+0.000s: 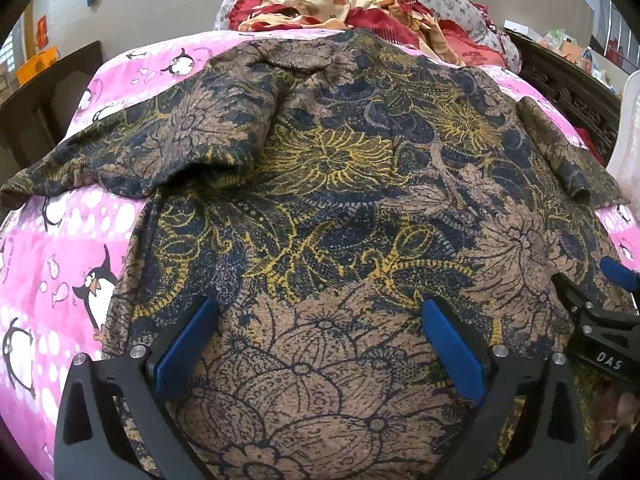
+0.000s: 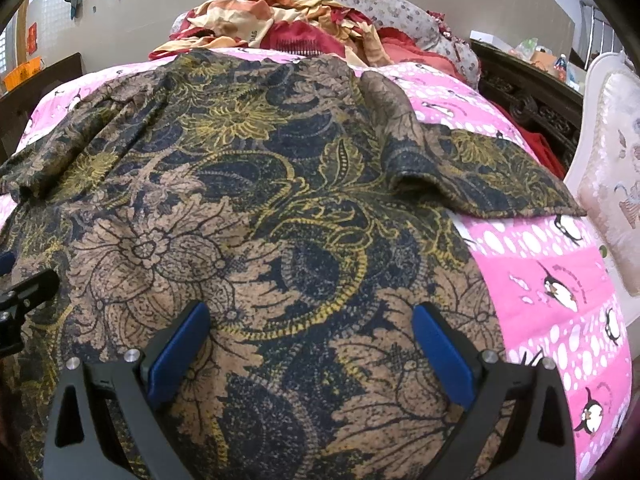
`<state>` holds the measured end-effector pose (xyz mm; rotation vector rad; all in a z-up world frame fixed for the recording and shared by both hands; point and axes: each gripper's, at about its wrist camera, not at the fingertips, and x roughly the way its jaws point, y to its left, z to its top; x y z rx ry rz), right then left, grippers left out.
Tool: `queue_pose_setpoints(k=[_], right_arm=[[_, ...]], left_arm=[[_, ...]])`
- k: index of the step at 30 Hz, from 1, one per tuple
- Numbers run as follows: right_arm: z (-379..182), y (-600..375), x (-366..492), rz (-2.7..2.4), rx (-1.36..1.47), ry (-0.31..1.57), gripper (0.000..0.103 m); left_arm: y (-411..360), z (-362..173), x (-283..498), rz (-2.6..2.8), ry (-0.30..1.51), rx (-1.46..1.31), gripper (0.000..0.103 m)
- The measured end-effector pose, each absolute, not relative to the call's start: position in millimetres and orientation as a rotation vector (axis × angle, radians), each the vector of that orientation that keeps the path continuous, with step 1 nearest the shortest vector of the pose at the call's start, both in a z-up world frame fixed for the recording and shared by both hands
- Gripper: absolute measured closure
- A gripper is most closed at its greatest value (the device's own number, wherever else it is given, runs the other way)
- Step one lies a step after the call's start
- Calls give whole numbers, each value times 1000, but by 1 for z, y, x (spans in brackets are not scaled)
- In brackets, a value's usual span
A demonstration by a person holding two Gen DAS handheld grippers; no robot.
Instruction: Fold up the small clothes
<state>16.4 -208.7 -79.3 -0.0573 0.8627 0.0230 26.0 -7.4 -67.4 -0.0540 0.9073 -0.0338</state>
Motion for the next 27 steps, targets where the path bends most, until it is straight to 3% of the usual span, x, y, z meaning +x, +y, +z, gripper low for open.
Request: queue_pose_setpoints(k=[27], right_arm=[[-80, -208, 19, 3, -85, 865, 0]], left_arm=[[-1, -67, 20, -42, 899, -64, 17]])
